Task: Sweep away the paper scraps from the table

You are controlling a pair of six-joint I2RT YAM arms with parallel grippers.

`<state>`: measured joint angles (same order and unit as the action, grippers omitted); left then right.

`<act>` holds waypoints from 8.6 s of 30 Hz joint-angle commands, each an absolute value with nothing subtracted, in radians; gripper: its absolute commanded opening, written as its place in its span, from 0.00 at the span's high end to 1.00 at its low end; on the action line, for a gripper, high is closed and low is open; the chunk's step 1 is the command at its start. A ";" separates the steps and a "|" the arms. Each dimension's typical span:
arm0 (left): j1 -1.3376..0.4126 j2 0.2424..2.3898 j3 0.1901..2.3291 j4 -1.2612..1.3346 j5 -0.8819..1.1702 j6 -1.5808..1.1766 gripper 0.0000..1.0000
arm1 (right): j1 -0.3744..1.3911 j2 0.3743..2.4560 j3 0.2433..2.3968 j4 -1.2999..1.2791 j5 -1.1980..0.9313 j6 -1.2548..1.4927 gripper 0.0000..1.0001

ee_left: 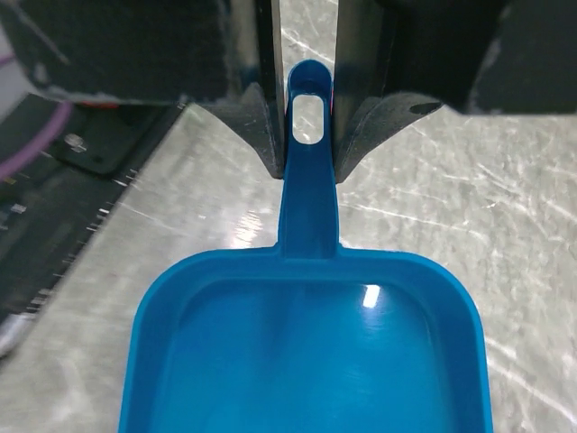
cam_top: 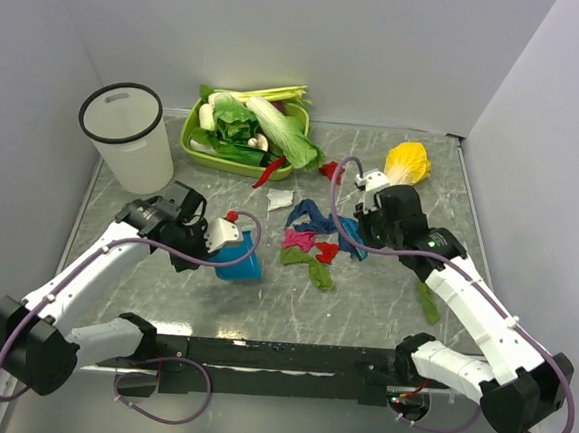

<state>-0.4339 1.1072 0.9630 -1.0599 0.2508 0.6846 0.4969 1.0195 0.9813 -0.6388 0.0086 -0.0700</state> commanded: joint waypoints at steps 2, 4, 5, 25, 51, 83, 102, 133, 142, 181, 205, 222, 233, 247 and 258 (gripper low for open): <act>-0.508 1.146 0.916 -0.893 0.100 0.632 0.99 | 0.499 1.058 0.956 -0.687 0.054 -0.052 1.00; -0.543 1.173 0.907 -0.852 0.071 0.641 0.99 | 0.499 1.081 0.956 -0.693 0.028 -0.005 1.00; -0.555 1.204 0.901 -0.841 0.063 0.644 0.99 | 0.500 1.091 0.957 -0.696 0.015 -0.002 1.00; -0.660 1.532 0.999 -0.698 0.041 0.607 0.99 | 0.613 1.407 1.089 -0.578 -0.166 0.149 1.00; -0.687 1.436 0.888 -0.640 0.153 0.541 0.46 | 0.451 1.213 1.134 -0.611 -0.296 0.069 1.00; -0.673 1.387 0.864 -0.716 0.106 0.575 0.99 | 0.557 1.422 1.080 -0.355 -0.108 -0.710 1.00; -0.676 1.503 0.992 -0.834 0.052 0.491 0.99 | 0.646 1.376 0.999 -0.338 -0.062 -0.634 1.00; -0.738 1.595 1.005 -0.706 0.166 0.452 0.99 | 0.678 1.404 1.132 -0.428 -0.276 -0.227 1.00; -0.733 1.525 0.911 -0.586 0.195 0.511 0.99 | 0.673 1.401 1.183 -0.486 -0.379 -0.184 1.00; -0.687 1.479 0.896 -0.673 0.092 0.413 0.99 | 0.583 1.245 1.014 -0.684 -0.184 -0.031 1.00; -0.670 1.465 0.853 -0.572 0.185 0.402 0.99 | 0.562 1.275 1.146 -0.682 -0.149 -0.127 1.00; -0.641 1.250 0.715 -0.374 0.256 0.460 0.99 | 0.390 1.169 1.106 -0.703 -0.120 -0.083 1.00; -0.644 1.269 0.770 -0.173 0.273 0.377 0.99 | 0.305 1.147 1.075 -0.693 -0.143 -0.078 1.00; -0.594 1.220 0.906 -0.400 0.233 0.353 0.99 | 0.242 1.114 1.058 -0.695 -0.183 -0.048 1.00; -0.365 1.256 1.156 -0.437 0.252 0.261 0.99 | 0.224 1.127 1.051 -0.664 -0.227 -0.015 1.00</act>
